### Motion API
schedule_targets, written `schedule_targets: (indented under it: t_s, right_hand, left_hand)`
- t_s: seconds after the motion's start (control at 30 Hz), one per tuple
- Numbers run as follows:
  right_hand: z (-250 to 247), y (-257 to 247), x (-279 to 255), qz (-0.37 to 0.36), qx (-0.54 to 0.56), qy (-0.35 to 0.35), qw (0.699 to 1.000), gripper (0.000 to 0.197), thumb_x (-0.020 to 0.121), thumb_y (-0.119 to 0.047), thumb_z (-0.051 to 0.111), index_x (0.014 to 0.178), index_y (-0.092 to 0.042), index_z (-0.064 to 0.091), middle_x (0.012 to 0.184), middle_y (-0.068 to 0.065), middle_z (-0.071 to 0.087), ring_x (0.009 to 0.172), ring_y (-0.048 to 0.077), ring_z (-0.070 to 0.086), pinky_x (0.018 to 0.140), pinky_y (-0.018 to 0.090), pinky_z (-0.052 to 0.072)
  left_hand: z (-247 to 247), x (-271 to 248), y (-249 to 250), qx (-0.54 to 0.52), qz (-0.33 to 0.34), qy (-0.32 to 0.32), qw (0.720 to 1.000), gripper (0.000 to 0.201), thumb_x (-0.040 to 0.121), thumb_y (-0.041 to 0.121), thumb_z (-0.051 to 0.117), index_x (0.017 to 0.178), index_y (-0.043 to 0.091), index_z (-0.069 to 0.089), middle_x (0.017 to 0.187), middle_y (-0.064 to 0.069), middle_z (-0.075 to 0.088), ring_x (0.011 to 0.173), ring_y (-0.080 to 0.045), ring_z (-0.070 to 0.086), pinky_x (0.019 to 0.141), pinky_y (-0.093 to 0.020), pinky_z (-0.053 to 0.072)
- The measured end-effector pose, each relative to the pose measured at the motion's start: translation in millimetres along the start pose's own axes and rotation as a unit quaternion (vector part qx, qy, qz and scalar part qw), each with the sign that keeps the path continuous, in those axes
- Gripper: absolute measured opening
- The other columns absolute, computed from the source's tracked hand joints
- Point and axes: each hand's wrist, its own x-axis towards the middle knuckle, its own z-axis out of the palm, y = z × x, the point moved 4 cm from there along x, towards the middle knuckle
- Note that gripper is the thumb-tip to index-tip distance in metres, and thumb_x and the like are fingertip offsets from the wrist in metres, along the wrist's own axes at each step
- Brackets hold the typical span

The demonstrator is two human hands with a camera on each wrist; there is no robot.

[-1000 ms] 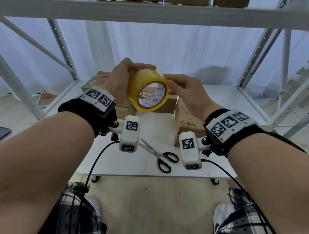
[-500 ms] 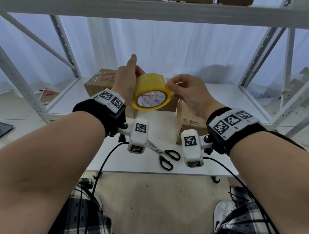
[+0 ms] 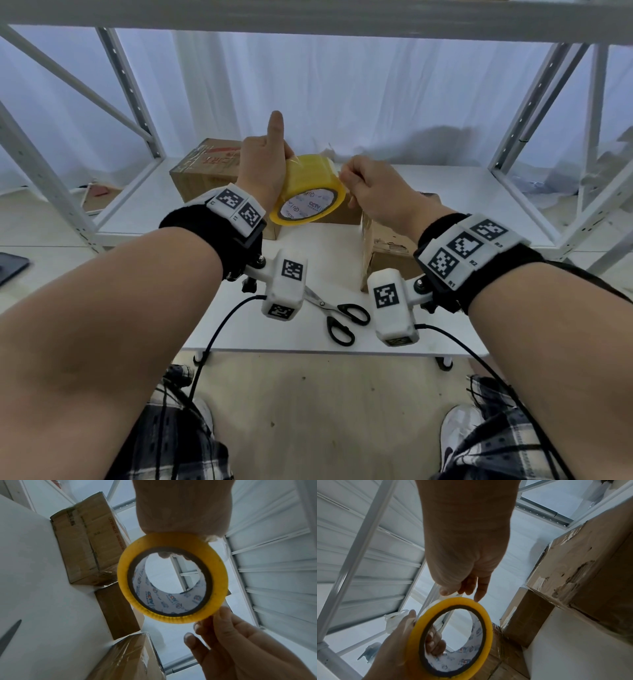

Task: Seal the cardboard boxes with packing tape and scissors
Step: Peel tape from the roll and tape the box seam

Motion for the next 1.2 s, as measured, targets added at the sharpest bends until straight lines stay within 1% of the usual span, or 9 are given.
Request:
schedule_targets:
  t_s: [0.07, 0.17, 0.27, 0.47, 0.77, 0.93, 1.0, 1.1, 1.2]
  right_hand:
    - [1.4, 2.4, 0.4, 0.006, 0.020, 0.018, 1.000, 0.012, 0.101, -0.014, 0.043, 0.091, -0.010, 0.049, 0.083, 0.004, 0.053, 0.079, 0.028, 0.059, 0.072, 0.013, 0.049]
    - [-0.7, 6.5, 0.0, 0.018, 0.134, 0.074, 0.988, 0.006, 0.097, -0.012, 0.052, 0.097, -0.018, 0.052, 0.093, 0.007, 0.057, 0.091, 0.028, 0.060, 0.087, 0.042, 0.055]
    - [-0.4, 8.5, -2.1, 0.015, 0.195, 0.078, 0.978, 0.029, 0.092, -0.007, 0.060, 0.121, -0.009, 0.056, 0.090, 0.001, 0.060, 0.085, 0.014, 0.061, 0.087, 0.033, 0.056]
    - [-2.9, 9.6, -2.6, 0.012, 0.261, 0.148, 0.954, 0.015, 0.083, 0.000, 0.069, 0.077, -0.014, 0.070, 0.076, 0.004, 0.068, 0.075, 0.016, 0.065, 0.077, 0.025, 0.056]
    - [0.4, 4.4, -0.4, 0.045, 0.171, 0.091, 0.980, 0.020, 0.089, -0.009, 0.064, 0.072, -0.017, 0.060, 0.071, -0.002, 0.058, 0.072, 0.013, 0.056, 0.088, 0.042, 0.052]
    - [7.1, -19.9, 1.4, 0.009, 0.118, 0.062, 0.991, 0.017, 0.092, -0.015, 0.057, 0.075, -0.014, 0.056, 0.076, 0.005, 0.060, 0.081, 0.023, 0.059, 0.086, 0.040, 0.052]
    - [9.5, -25.1, 1.4, -0.003, 0.117, 0.078, 0.990, 0.014, 0.091, -0.018, 0.060, 0.079, -0.014, 0.056, 0.086, 0.015, 0.065, 0.081, 0.026, 0.061, 0.085, 0.044, 0.055]
    - [13.4, -20.9, 2.2, 0.011, 0.089, 0.067, 0.994, 0.024, 0.084, -0.040, 0.069, 0.084, -0.023, 0.052, 0.088, 0.001, 0.061, 0.083, 0.019, 0.060, 0.087, 0.044, 0.053]
    - [15.9, -10.0, 2.3, 0.050, 0.039, 0.059, 0.996, 0.039, 0.076, -0.048, 0.075, 0.092, -0.022, 0.052, 0.086, -0.006, 0.054, 0.085, 0.015, 0.055, 0.089, 0.040, 0.051]
  left_hand:
    - [0.9, -1.2, 2.0, 0.018, 0.014, 0.014, 1.000, 0.063, 0.101, 0.042, 0.038, 0.046, 0.013, 0.048, 0.063, -0.012, 0.062, 0.069, -0.025, 0.062, 0.084, -0.036, 0.050]
    - [1.4, -1.2, 2.2, 0.015, 0.017, 0.019, 1.000, 0.063, 0.101, 0.042, 0.037, 0.045, 0.015, 0.045, 0.054, -0.002, 0.053, 0.073, -0.027, 0.065, 0.081, -0.036, 0.050]
    - [0.3, -1.7, 4.4, 0.005, 0.012, 0.026, 1.000, 0.062, 0.102, 0.042, 0.036, 0.047, 0.014, 0.044, 0.053, 0.001, 0.051, 0.071, -0.022, 0.064, 0.072, -0.029, 0.047]
    - [0.2, -1.9, 5.4, -0.004, -0.006, 0.026, 1.000, 0.061, 0.102, 0.043, 0.034, 0.049, 0.015, 0.044, 0.045, 0.007, 0.047, 0.053, -0.010, 0.049, 0.067, -0.025, 0.043]
    - [-2.2, -0.4, 3.5, 0.027, 0.018, 0.048, 0.998, 0.063, 0.102, 0.044, 0.034, 0.047, 0.014, 0.044, 0.056, -0.002, 0.054, 0.072, -0.022, 0.064, 0.077, -0.031, 0.047]
    - [-7.6, -0.1, -1.0, 0.215, 0.061, 0.033, 0.974, 0.065, 0.104, 0.044, 0.020, 0.052, 0.010, 0.037, 0.055, -0.003, 0.043, 0.061, -0.022, 0.045, 0.065, -0.031, 0.033]
    - [-5.5, -1.9, -1.1, 0.238, 0.044, 0.019, 0.970, 0.067, 0.104, 0.046, 0.017, 0.056, 0.008, 0.044, 0.061, -0.006, 0.049, 0.069, -0.026, 0.049, 0.067, -0.032, 0.033]
    - [5.9, -5.9, -0.8, 0.221, 0.030, -0.013, 0.975, 0.075, 0.103, 0.050, 0.016, 0.079, -0.004, 0.062, 0.086, -0.022, 0.064, 0.087, -0.036, 0.060, 0.079, -0.039, 0.042]
    - [16.0, -11.2, -1.2, 0.170, 0.026, -0.056, 0.983, 0.071, 0.103, 0.048, 0.012, 0.066, 0.007, 0.056, 0.074, -0.009, 0.062, 0.078, -0.026, 0.060, 0.086, -0.038, 0.046]
